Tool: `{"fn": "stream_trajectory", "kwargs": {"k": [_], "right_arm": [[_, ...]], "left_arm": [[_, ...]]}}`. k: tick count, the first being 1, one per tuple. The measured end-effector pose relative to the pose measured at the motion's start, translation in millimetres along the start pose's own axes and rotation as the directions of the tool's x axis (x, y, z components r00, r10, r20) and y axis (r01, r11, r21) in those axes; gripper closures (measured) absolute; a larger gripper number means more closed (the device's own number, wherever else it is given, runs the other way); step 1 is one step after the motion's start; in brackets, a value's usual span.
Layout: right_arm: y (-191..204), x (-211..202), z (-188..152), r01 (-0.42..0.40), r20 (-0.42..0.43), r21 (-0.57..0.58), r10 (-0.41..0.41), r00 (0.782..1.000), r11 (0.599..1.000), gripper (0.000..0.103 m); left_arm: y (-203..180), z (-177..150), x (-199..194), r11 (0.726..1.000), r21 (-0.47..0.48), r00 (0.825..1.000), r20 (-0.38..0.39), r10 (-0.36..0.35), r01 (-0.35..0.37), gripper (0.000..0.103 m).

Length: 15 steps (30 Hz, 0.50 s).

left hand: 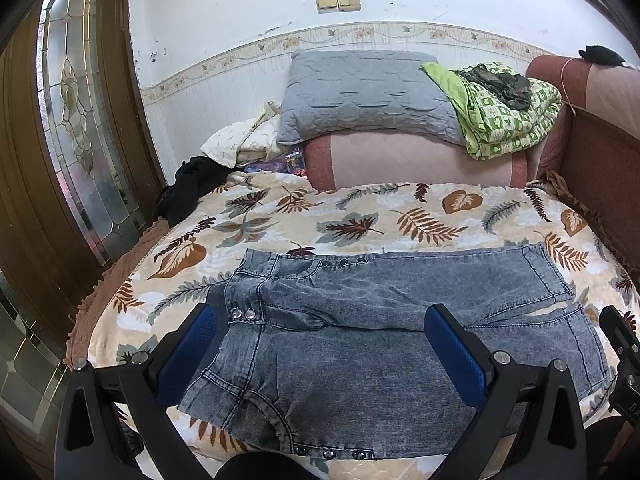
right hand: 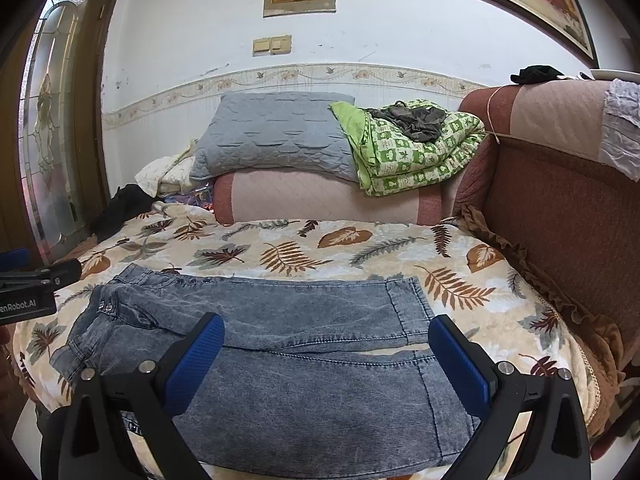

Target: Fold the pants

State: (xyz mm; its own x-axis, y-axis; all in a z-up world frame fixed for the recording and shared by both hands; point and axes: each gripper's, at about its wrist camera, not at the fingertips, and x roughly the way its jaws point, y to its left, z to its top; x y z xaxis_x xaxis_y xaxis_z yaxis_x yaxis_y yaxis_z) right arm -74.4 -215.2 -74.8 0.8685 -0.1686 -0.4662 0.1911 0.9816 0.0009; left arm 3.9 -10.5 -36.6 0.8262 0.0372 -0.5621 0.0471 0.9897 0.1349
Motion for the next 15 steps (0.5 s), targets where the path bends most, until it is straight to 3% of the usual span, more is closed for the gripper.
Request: {"fn": "stream_trajectory", "kwargs": {"k": [15], "right_arm": [[5, 14, -5, 0.0, -0.041, -0.005, 0.0, 0.999, 1.0, 0.0]], "left_arm": [[0, -5, 16, 1.0, -0.007, 0.999, -0.037, -0.011, 0.01, 0.0]]}}
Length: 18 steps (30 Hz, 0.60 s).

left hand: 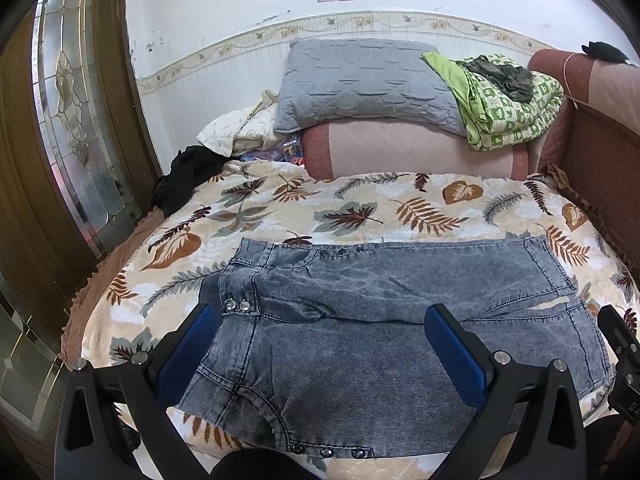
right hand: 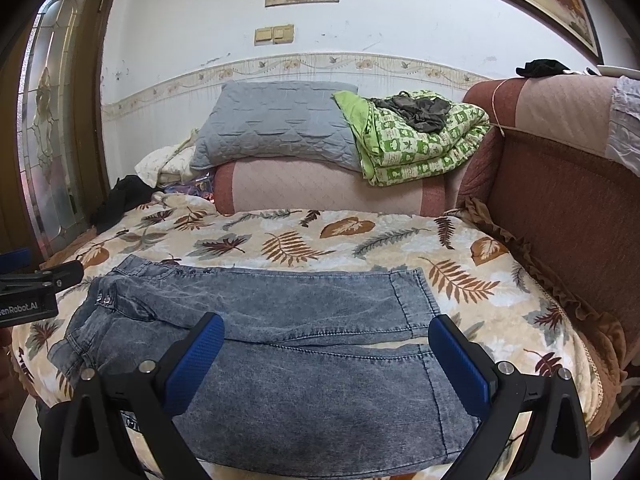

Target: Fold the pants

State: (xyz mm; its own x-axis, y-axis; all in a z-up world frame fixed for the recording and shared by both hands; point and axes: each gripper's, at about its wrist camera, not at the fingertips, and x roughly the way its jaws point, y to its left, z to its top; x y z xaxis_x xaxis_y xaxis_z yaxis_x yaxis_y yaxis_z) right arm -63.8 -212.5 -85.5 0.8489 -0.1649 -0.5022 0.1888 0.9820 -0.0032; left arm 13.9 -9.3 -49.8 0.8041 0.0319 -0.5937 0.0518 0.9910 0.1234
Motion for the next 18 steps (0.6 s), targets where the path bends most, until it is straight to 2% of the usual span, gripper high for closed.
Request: {"fn": "stream_trajectory", "kwargs": {"k": [18], "right_arm": [[12, 29, -10, -0.009, -0.071, -0.014, 0.008, 0.997, 1.0, 0.0]], "left_arm": [[8, -8, 32, 1.0, -0.021, 0.998, -0.059, 0.004, -0.005, 0.0]]}}
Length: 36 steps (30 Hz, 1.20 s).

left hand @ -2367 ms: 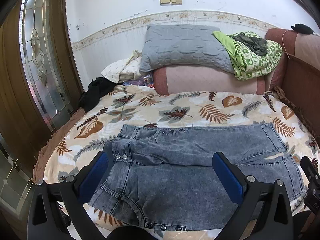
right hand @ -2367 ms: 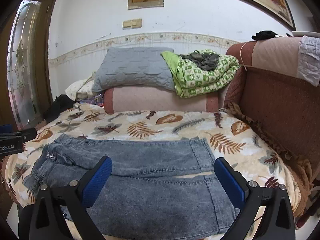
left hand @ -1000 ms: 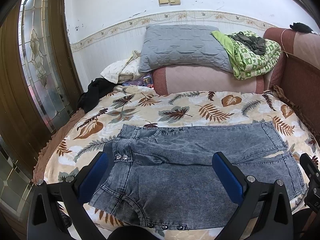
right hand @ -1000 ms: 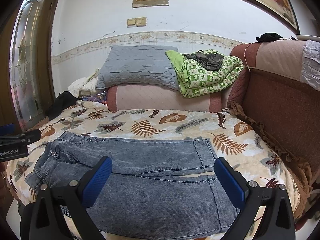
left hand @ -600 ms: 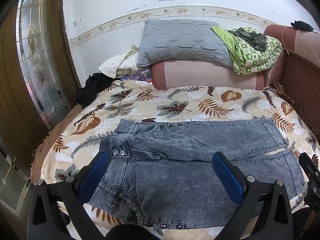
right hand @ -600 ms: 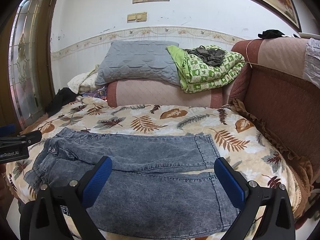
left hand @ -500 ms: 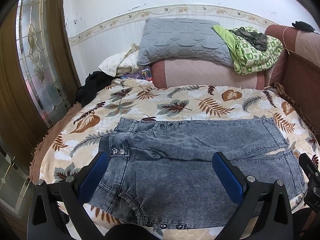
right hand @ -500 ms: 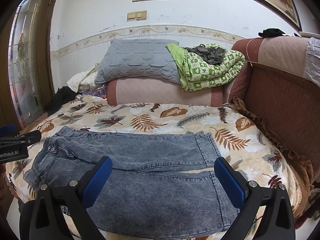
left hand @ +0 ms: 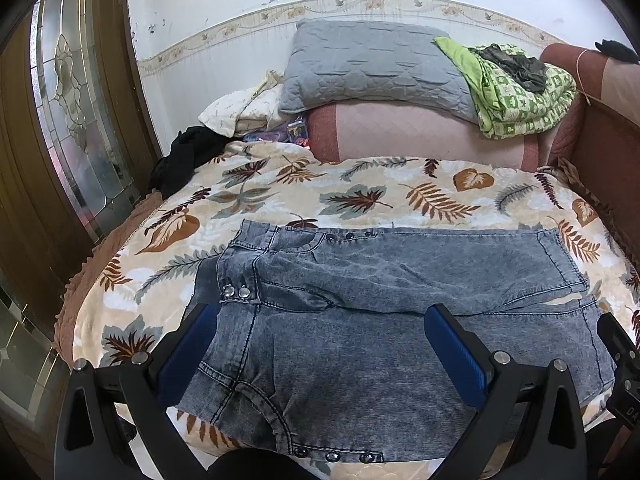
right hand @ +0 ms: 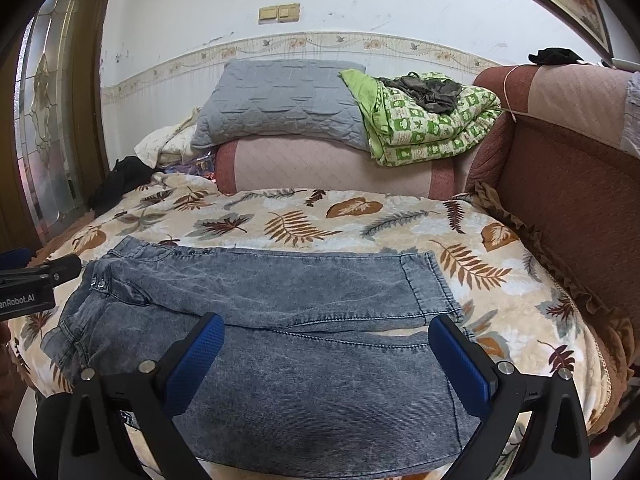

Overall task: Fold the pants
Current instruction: 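Lower both tools toward the edge of the blue jeans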

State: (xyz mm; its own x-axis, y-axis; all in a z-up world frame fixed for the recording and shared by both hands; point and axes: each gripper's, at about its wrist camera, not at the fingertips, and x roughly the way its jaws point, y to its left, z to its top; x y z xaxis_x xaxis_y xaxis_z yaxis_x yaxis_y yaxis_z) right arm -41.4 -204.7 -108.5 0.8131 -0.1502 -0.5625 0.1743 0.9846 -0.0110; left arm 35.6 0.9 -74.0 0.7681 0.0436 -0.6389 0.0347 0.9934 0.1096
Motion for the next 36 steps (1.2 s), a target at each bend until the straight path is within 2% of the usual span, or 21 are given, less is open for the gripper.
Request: {"fn": "stream_trajectory", "kwargs": {"k": [11, 23, 36], "right_arm": [[-15, 40, -13, 0.026, -0.098, 0.038, -0.022, 0.995, 0.999, 0.0], [-80, 78, -16, 0.094, -0.194, 0.23, -0.049, 0.98, 0.969, 0.0], [-77, 98, -29, 0.089, -0.205, 0.215, -0.044, 0.978, 0.973, 0.0]], "left_arm": [[1, -17, 47, 1.0, 0.014, 0.992, -0.124, 0.007, -0.005, 0.0], [8, -27, 87, 1.0, 0.009, 0.98, -0.199, 0.025, -0.023, 0.0], [-5, -25, 98, 0.998, 0.057, 0.975, -0.218, 0.038, -0.026, 0.0]]}}
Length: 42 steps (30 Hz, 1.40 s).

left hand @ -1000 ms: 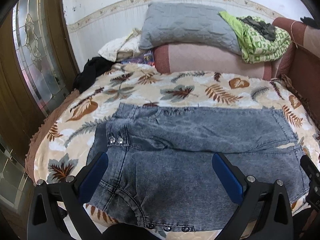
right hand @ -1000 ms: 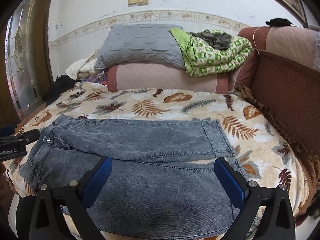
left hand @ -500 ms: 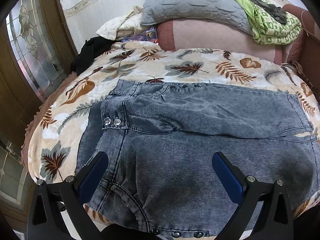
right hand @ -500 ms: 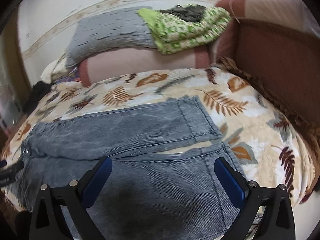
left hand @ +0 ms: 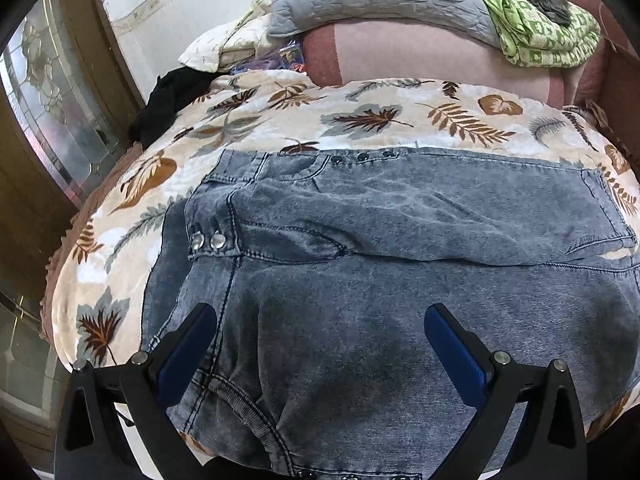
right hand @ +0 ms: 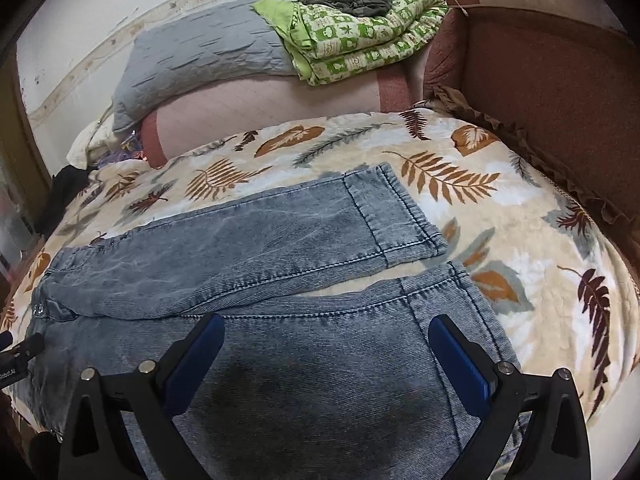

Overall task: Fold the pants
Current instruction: 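Lower both tools toward the edge of the blue jeans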

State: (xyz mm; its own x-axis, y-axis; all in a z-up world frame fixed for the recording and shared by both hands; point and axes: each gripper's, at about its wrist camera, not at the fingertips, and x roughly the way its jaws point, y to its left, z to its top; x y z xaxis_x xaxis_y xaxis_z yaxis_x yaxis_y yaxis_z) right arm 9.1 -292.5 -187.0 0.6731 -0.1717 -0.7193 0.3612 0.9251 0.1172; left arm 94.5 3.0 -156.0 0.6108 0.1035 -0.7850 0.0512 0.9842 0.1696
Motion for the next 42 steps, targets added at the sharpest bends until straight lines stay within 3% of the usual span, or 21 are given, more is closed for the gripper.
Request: {"fn": "stream_trajectory", "kwargs": {"k": [9, 42], "right_arm": [[14, 2, -3, -0.01, 0.004, -0.071, 0.01, 1.0, 0.997, 0.0], [14, 17, -3, -0.033, -0.051, -0.085, 0.029, 0.998, 0.996, 0.0]], "left_arm": [[-18, -1, -3, 0.999, 0.046, 1.0, -0.023, -0.004, 0.005, 0.0], [-37, 0, -9, 0.996, 0.093, 1.0, -0.027, 0.002, 0.001, 0.0]]}}
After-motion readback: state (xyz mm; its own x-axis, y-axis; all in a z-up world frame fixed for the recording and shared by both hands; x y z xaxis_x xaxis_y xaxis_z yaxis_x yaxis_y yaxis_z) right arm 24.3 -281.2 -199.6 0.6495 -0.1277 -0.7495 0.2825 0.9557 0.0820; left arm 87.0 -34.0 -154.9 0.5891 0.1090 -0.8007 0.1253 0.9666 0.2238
